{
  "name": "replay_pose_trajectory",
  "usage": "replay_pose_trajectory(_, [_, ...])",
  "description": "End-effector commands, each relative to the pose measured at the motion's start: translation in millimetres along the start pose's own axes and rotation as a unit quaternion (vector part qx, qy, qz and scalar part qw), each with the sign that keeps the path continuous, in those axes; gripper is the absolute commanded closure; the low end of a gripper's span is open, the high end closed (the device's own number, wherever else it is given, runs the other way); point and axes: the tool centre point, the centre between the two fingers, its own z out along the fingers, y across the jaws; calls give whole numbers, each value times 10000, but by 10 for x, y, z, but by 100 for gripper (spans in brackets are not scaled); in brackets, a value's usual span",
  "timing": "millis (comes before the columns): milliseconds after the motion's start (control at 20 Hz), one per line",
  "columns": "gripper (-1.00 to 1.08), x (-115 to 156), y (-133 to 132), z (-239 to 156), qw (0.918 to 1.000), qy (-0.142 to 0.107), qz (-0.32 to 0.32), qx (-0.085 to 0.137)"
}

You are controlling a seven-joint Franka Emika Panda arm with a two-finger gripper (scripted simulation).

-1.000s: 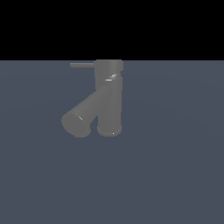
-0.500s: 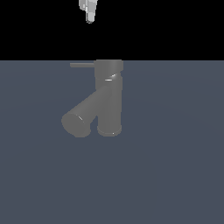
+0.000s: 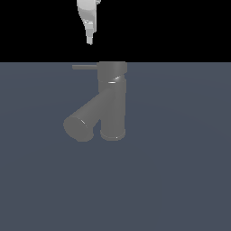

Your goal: Turn on the faucet by rotating a designated handle.

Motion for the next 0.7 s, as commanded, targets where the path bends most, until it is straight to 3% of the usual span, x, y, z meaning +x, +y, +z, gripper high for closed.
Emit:
replay_pose_trajectory(0, [108,-37,-106,121,9995,53,307,3])
replay_pose_trajectory(650, [108,-203,-504,654,9877,330,1528,77])
